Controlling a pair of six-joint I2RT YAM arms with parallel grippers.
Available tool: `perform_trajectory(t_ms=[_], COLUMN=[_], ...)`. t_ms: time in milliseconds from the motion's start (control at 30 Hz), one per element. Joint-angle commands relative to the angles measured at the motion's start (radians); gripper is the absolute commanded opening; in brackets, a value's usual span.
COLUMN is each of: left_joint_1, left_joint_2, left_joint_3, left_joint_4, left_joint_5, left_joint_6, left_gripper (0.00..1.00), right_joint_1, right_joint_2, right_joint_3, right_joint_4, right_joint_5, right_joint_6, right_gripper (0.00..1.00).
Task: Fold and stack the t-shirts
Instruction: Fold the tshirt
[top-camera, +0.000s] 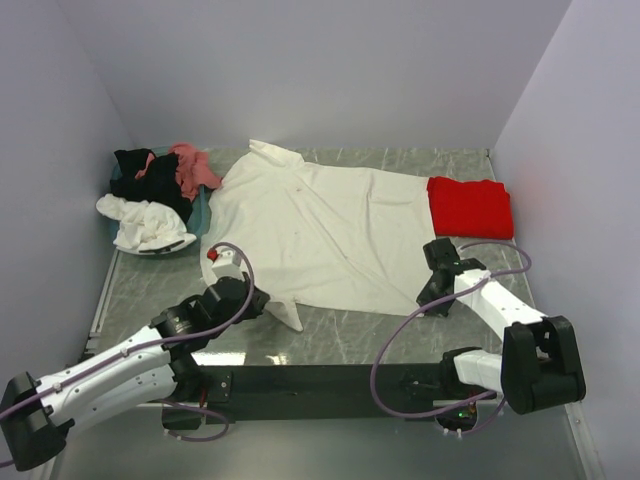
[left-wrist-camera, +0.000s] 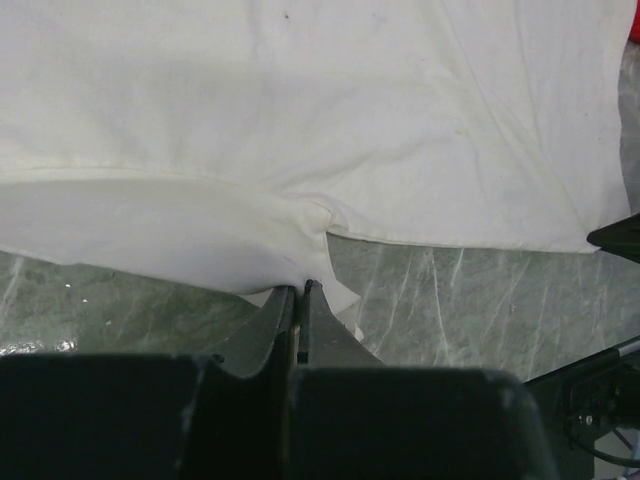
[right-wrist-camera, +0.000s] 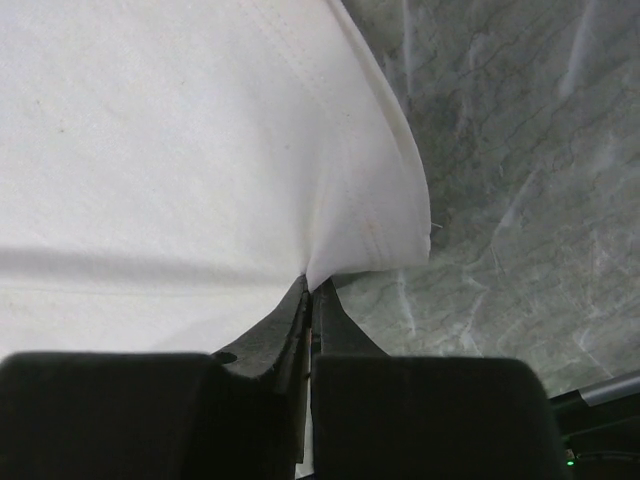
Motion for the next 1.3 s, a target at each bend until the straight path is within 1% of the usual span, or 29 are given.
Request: perform_trajectory(t_ms=[0, 200, 400, 600, 700, 767, 900, 1033, 1133, 1267], left_joint_1=[0.004, 0.004, 0.004, 0.004, 0.004, 0.006, 0.006, 0.026, 0.073, 0.156], left_joint_2=[-0.051, -0.108, -0.123, -0.211, -0.217, -0.2, -0.078, 0.016, 0.074, 0.159], left_joint_3=[0.002, 0.001, -0.007, 0.025, 0.045, 0.051, 0.128, 0.199, 0.231, 0.249], left_joint_4=[-0.037, -0.098, -0.094, -0.164, -0.163, -0.134, -0.091, -0.034, 0.047, 0.17], left_joint_5=[0.019, 0.022, 0.084, 0.096, 0.096, 0.075, -0.008, -0.085, -0.094, -0.044], left_joint_6=[-0.011, -0.022, -0.048, -0.071, -0.065, -0.054, -0.014, 0.061, 0.126, 0.201], left_gripper=[0.01, 0.01, 0.01, 0.01, 0.01, 0.01, 0.01, 0.0, 0.01, 0.01], right_joint_1=[0.018, 0.05, 0.058, 0.067, 0.067, 0.067, 0.068, 0.068, 0.067, 0.068], right_joint_2=[-0.042, -0.11, -0.17, -0.182, -0.162, -0.124, -0.037, 0.043, 0.094, 0.176], right_joint_3=[0.007, 0.013, 0.008, 0.039, 0.065, 0.094, 0.157, 0.229, 0.269, 0.316], right_joint_4=[-0.078, -0.156, -0.202, -0.221, -0.196, -0.166, -0.118, -0.058, -0.026, 0.052], right_joint_5=[0.022, 0.031, 0.027, 0.048, 0.045, 0.045, 0.05, 0.036, 0.051, 0.021], right_joint_6=[0.001, 0.025, 0.037, 0.03, 0.019, 0.001, -0.059, -0.156, -0.185, -0.228], right_gripper=[0.0, 0.0, 0.0, 0.0, 0.0, 0.0, 0.0, 0.0, 0.0, 0.0])
